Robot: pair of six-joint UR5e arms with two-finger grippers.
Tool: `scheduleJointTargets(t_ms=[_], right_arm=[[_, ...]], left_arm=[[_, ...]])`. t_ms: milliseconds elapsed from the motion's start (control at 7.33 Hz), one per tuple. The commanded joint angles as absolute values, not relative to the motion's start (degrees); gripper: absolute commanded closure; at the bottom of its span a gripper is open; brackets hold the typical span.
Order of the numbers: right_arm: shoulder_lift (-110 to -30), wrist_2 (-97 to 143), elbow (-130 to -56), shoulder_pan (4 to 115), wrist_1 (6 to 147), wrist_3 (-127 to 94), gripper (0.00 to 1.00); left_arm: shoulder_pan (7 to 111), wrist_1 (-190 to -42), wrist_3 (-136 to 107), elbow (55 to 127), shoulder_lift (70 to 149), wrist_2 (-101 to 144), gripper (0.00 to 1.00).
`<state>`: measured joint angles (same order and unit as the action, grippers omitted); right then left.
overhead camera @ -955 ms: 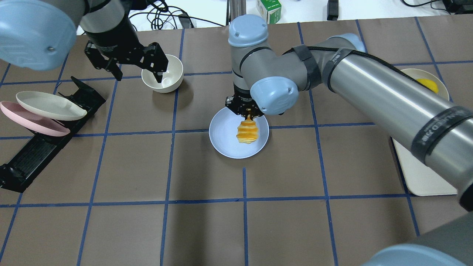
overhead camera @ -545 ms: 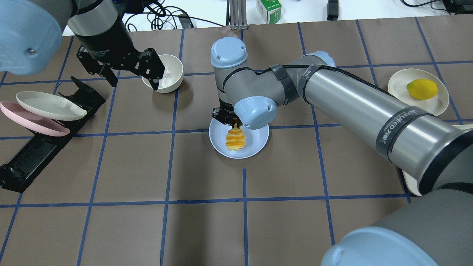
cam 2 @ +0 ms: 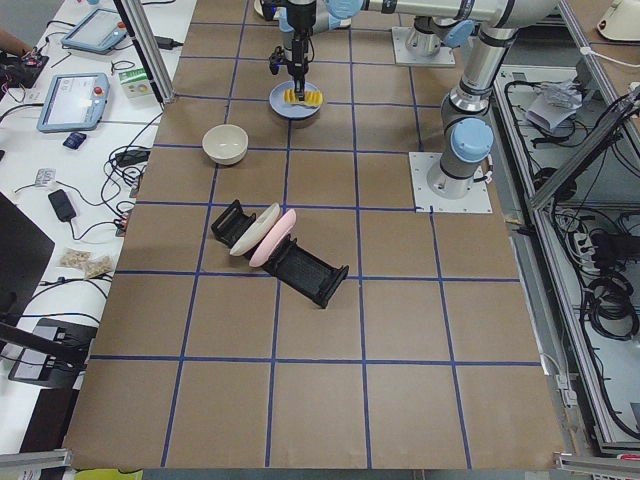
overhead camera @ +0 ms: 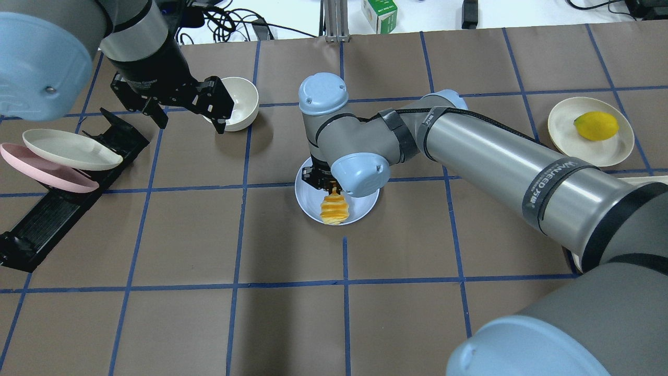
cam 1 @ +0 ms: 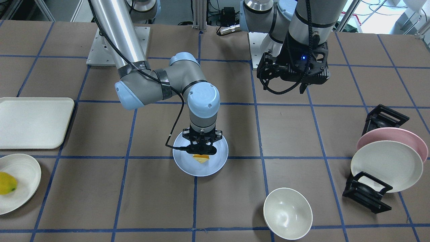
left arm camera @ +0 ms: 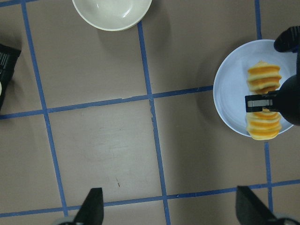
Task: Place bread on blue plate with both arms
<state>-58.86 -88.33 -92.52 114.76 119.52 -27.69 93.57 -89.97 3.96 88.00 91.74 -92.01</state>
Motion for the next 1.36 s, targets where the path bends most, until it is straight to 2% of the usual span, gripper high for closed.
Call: scheduleJointTargets(t_ms=[0,136,682,955,1227], right_arm=[[-59.15,-88.33,-92.64,114.70,119.97,-27.95,0.04],[-59.24,-88.33,-92.64,114.70,119.97,-28.04,0.01],[-62.47,-88.59,-92.45,113.21,117.97,-25.86,0.00],[-70.00,-88.77,-91.50,106.40,106.07,-23.57,0.00],[-78.71,-88.68,-91.49,98.47,102.92,-14.72,0.00]], left_arm=[[93.52,-88.77,4.04,88.77,91.32,-92.11,0.00],[93.52,-88.77,4.04,88.77,91.23,-92.11,0.00],[93.43,-87.98,3.96,88.77,91.06,-92.28,0.00],[93.08,-88.07,3.96,88.86,90.62,-92.55,0.00],[92.21,-87.98,4.13,88.51,91.14,-90.81,0.00]])
